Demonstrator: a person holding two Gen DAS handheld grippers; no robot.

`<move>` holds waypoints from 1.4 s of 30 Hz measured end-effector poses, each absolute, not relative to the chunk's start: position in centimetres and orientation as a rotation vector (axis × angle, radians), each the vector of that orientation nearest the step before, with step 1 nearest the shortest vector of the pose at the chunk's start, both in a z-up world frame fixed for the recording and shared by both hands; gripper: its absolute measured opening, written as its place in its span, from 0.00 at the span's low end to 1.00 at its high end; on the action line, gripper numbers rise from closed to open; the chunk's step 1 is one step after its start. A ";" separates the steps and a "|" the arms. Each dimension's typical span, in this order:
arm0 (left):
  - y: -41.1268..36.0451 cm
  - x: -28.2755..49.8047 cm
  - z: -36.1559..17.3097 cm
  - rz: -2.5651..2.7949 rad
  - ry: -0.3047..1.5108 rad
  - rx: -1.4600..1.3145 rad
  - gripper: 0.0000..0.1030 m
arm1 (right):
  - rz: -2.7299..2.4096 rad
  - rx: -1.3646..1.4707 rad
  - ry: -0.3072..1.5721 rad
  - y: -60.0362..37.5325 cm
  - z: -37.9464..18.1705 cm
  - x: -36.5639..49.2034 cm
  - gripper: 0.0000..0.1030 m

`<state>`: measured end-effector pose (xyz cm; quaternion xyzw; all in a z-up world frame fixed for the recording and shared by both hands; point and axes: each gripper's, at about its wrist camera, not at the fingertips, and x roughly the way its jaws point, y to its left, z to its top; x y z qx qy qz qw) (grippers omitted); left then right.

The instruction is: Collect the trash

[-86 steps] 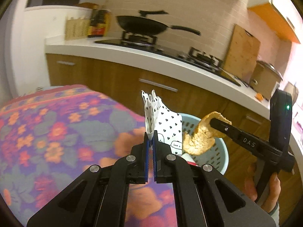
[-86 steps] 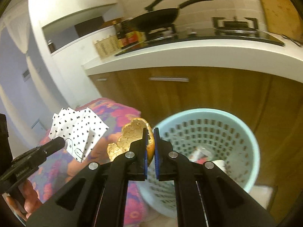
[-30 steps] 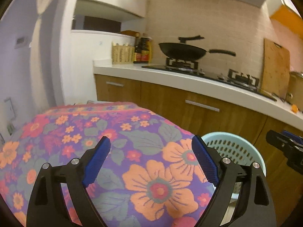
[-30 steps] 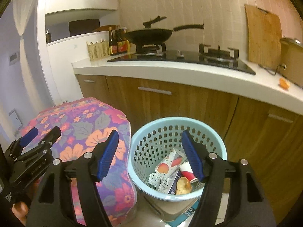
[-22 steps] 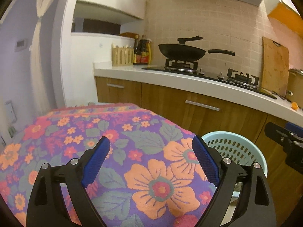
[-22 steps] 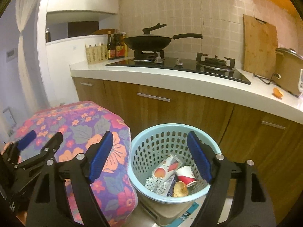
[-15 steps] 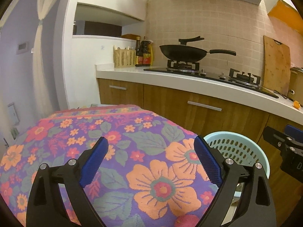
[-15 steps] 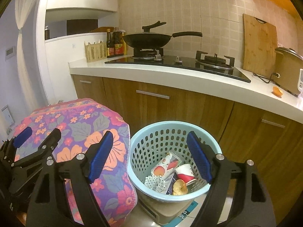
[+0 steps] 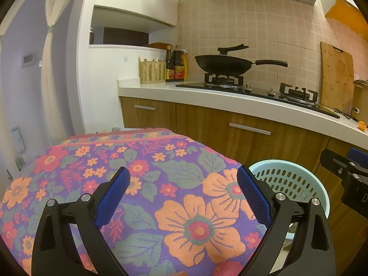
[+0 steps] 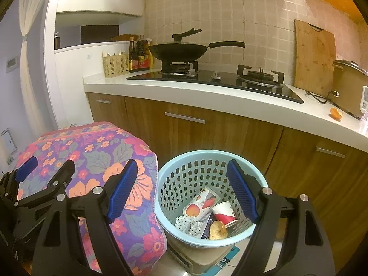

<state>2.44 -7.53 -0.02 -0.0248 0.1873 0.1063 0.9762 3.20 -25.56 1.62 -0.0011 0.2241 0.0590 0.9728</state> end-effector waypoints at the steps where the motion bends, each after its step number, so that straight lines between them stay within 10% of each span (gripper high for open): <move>1: -7.5 2.4 0.0 0.215 0.376 -0.050 0.89 | 0.115 -0.005 0.450 -25.5 1.6 3.2 0.74; 42: -7.3 2.4 0.0 0.213 0.383 -0.044 0.93 | 0.089 -0.033 0.419 -25.4 1.5 2.7 0.74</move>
